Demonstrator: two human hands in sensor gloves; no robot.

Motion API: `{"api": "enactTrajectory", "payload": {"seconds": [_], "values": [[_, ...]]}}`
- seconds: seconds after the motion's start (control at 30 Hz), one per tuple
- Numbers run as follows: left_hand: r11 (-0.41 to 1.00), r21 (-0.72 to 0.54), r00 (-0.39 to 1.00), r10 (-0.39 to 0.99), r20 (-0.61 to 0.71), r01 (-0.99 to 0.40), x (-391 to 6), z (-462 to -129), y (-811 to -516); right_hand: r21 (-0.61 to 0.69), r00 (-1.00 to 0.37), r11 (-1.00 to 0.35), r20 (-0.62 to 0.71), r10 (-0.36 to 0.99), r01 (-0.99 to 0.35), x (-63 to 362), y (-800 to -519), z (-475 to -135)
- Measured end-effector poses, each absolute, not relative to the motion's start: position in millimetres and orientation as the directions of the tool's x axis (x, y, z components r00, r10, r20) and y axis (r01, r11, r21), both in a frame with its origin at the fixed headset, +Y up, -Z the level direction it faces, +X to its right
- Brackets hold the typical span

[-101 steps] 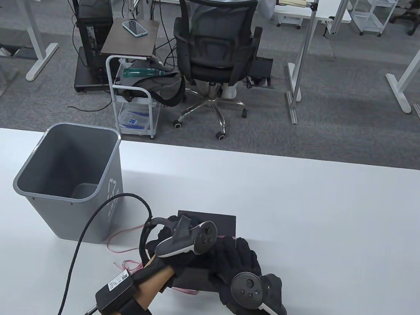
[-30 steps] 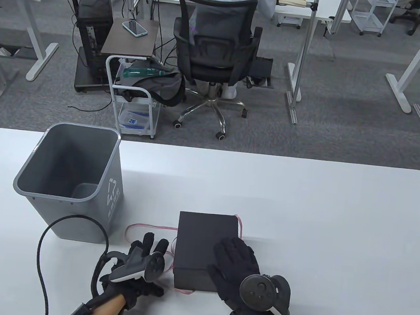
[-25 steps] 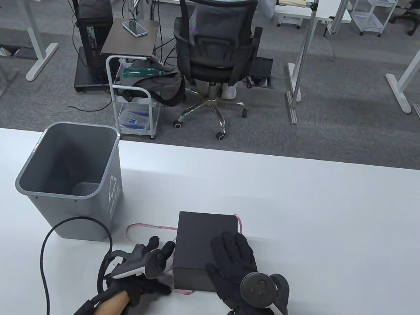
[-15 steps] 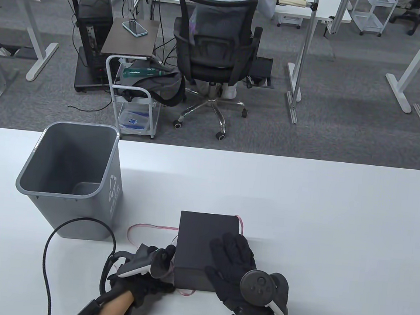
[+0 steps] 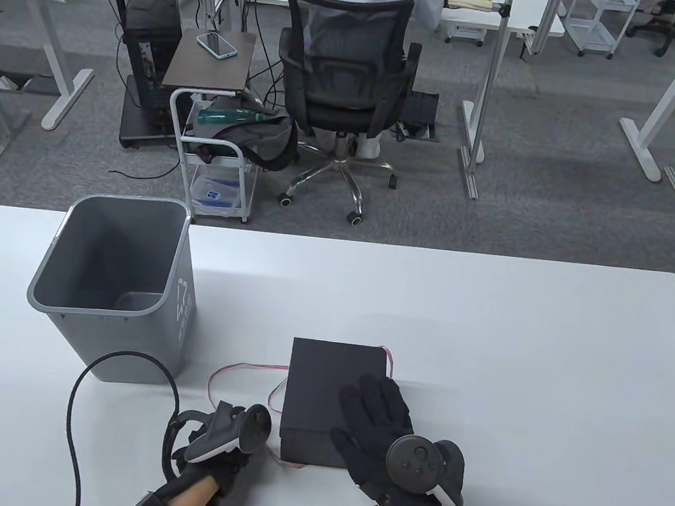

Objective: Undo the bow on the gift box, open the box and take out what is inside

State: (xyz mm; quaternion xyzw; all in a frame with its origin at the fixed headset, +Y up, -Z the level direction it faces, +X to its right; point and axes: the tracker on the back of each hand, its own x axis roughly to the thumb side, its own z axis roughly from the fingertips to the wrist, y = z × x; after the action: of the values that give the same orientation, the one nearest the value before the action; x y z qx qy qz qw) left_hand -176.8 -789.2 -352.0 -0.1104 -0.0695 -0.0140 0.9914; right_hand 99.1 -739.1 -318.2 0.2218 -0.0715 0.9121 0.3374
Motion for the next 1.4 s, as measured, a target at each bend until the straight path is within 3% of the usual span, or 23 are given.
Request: {"api": "enactTrajectory", "payload": {"seconds": [0.17,0.33,0.43,0.63,0.87,1.07,1.23,1.4], "values": [[0.979,-0.201,0.997,0.058,0.06,-0.045,-190,-351,-789,0.008,-0.691,-0.776,0.451,0.565,-0.63,99,-739,-317],[0.99,-0.13,0.983,0.077,0.166,-0.055,-192,-346,-789,0.012,-0.69,-0.775,0.448,0.569,-0.632,99,-739,-316],[0.976,-0.201,0.969,0.128,0.211,-0.085,-188,-352,-793,0.025,-0.679,-0.768,0.451,0.58,-0.64,98,-739,-319],[0.937,-0.314,0.972,-0.084,0.217,0.151,-162,-370,-799,0.021,-0.683,-0.771,0.449,0.576,-0.636,98,-739,-317],[0.958,-0.28,0.978,0.0,0.211,0.061,-161,-372,-799,0.028,-0.684,-0.773,0.446,0.577,-0.634,98,-738,-317],[0.979,-0.196,0.98,-0.02,0.198,0.059,-159,-368,-797,0.011,-0.691,-0.776,0.446,0.569,-0.631,99,-739,-316],[0.976,-0.2,0.996,-0.079,0.049,0.087,-164,-362,-796,-0.011,-0.711,-0.789,0.442,0.547,-0.614,98,-740,-316],[0.973,-0.203,0.985,0.078,-0.155,-0.109,-193,-360,-795,-0.012,-0.717,-0.795,0.441,0.54,-0.607,97,-740,-315]]}}
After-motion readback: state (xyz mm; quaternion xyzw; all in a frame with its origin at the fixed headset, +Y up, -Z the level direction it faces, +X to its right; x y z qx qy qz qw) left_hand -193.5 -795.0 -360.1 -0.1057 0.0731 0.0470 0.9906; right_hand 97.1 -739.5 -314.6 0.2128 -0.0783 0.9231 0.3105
